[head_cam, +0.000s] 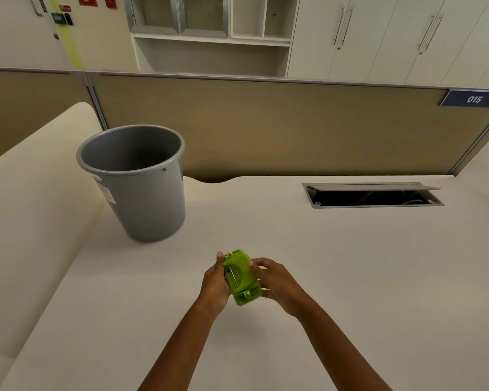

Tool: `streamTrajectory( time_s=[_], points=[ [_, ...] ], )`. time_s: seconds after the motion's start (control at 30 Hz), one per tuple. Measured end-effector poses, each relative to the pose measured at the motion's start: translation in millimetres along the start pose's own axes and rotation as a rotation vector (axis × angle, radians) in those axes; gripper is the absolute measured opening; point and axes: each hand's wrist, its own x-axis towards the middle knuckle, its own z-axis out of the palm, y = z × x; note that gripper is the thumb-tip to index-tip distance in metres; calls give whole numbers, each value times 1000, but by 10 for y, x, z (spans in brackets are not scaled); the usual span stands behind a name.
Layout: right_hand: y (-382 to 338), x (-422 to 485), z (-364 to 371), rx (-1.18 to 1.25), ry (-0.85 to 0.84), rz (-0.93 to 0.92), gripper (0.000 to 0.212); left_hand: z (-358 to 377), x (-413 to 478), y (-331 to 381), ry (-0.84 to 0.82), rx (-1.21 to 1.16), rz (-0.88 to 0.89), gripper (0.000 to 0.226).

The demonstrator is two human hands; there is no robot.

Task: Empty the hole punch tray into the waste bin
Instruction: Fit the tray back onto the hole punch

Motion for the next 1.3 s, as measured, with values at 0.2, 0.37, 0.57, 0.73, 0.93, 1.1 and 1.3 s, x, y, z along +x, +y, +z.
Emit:
streamTrajectory(
  time_s=[0.2,0.37,0.57,0.73,0.93,1.1,1.3],
  points=[
    [25,3,-46,114,60,81,7,38,-48,-14,-117,-15,-94,43],
    [57,21,-110,258,144,113,13,32,-144,-134,-183,192,-144,28],
    [75,46,-156,272,222,92,9,50,-165,-250,-150,347,-101,29],
    [100,44,-122,226,244,56,15,100,-170,-313,-44,471,-39,30],
    [110,32,-74,187,239,19,12,128,-176,-327,20,503,-16,31],
    [77,52,-115,270,297,-35,12,97,-171,-258,18,401,-54,31],
    [-38,118,-199,258,298,-35,23,39,-211,-223,-33,379,-88,28]
  ],
)
